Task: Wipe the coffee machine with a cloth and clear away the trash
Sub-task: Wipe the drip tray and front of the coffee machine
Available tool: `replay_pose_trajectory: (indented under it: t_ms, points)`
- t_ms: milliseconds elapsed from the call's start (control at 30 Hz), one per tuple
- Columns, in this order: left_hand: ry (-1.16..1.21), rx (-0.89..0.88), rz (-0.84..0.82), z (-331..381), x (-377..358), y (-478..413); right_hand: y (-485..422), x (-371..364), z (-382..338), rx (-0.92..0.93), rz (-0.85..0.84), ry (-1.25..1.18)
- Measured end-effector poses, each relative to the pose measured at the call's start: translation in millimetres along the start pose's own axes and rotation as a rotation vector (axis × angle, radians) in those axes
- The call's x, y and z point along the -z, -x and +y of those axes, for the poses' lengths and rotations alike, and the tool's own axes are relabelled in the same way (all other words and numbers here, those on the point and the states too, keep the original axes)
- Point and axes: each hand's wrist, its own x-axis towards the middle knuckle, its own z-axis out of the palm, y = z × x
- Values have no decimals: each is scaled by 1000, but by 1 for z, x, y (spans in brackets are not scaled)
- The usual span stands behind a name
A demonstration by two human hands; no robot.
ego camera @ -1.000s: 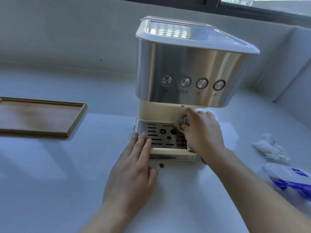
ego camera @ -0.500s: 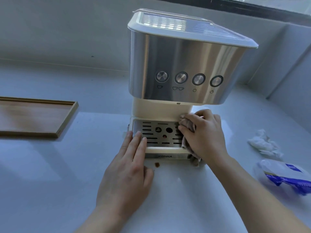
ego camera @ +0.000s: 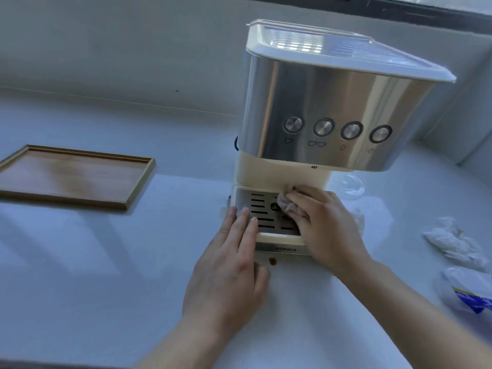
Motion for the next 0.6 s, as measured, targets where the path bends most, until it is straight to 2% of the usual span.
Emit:
replay_pose_trajectory:
  t_ms: [100, 200, 333, 400, 500, 567, 600]
  points:
    - [9, -9, 18, -1, 0, 1, -31, -7, -23, 200, -203, -132]
    - [40, -26, 24, -3, 1, -1, -51, -21, -43, 288, -205, -187]
    - [166, 17, 42, -5, 3, -2, -57, -41, -55, 200, -148, -64]
    - [252, 60, 77, -6, 5, 1, -58, -35, -55, 165, -215, -202]
    - [344, 63, 136, -5, 7, 4, -48, -12, -39, 132, -431, -560]
    - [376, 37, 201, -6, 7, 3, -32, 0, -19, 151, -456, -528]
    - [374, 19, 237, -6, 6, 3, -23, 2, -9, 157, -410, -432]
